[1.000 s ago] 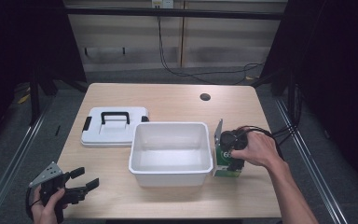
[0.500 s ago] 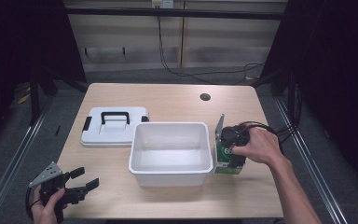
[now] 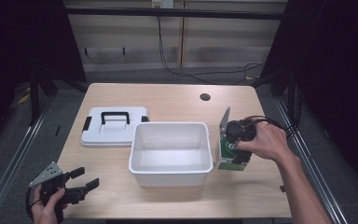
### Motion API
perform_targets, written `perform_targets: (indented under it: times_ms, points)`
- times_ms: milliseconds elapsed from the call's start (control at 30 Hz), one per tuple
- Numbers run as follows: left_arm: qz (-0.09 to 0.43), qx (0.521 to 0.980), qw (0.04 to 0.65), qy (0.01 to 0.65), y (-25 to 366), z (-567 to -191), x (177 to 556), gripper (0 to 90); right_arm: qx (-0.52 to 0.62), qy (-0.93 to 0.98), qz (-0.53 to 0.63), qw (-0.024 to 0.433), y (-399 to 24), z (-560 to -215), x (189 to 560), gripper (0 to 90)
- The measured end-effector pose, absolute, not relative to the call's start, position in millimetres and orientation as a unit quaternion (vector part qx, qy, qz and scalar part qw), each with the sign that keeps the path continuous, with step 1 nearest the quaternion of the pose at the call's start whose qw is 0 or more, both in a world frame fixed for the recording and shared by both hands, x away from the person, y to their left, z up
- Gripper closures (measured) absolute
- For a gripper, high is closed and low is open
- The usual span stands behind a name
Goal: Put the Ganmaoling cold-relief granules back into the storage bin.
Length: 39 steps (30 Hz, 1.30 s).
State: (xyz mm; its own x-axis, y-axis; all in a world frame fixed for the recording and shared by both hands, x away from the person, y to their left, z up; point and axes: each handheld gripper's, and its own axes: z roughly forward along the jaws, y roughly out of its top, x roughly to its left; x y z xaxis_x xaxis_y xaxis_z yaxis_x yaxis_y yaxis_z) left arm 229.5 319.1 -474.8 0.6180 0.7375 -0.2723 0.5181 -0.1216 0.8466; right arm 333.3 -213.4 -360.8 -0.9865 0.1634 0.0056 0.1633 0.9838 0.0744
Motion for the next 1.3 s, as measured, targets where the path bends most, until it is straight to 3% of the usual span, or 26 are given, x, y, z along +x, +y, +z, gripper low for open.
perform_targets:
  times_ms: [1300]
  points:
    - [0.107, 0.738, 0.512, 0.426, 319, -475, 229, 15.8, 0.103, 0.993, 0.053, 0.018, -226, -283, 329, 16.1]
